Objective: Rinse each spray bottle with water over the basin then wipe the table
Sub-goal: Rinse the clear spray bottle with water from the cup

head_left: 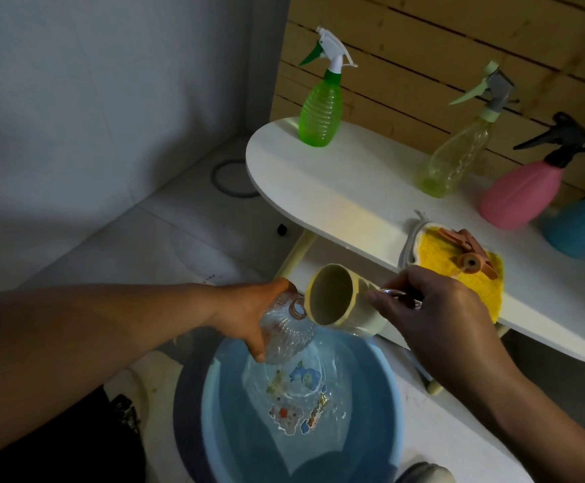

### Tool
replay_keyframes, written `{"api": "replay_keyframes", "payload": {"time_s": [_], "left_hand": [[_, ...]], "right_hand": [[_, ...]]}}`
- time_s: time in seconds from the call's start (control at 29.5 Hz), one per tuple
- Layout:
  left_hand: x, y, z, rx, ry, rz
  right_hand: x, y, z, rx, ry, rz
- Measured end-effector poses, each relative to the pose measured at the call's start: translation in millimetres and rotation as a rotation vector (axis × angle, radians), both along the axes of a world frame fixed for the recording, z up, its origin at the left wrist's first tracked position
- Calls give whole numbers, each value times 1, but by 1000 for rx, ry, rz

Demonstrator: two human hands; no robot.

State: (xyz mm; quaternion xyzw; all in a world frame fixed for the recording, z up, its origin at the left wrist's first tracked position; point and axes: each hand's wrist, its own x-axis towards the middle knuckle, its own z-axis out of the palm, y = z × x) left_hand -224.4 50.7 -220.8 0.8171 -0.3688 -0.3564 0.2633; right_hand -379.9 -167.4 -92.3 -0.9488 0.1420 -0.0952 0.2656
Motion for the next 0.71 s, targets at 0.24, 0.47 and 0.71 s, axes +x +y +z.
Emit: {"api": "replay_keyframes", "payload": {"time_s": [0.24, 0.47, 0.71], "left_hand": [[0, 1, 2, -13, -2, -2], [0, 1, 3, -5, 11, -5], [0, 1, 5, -4, 0, -9]], "right_hand": [[0, 3, 1, -90, -38, 25], [-1, 6, 1, -136, -58, 57], [-1, 8, 2, -159, -70, 70]]}}
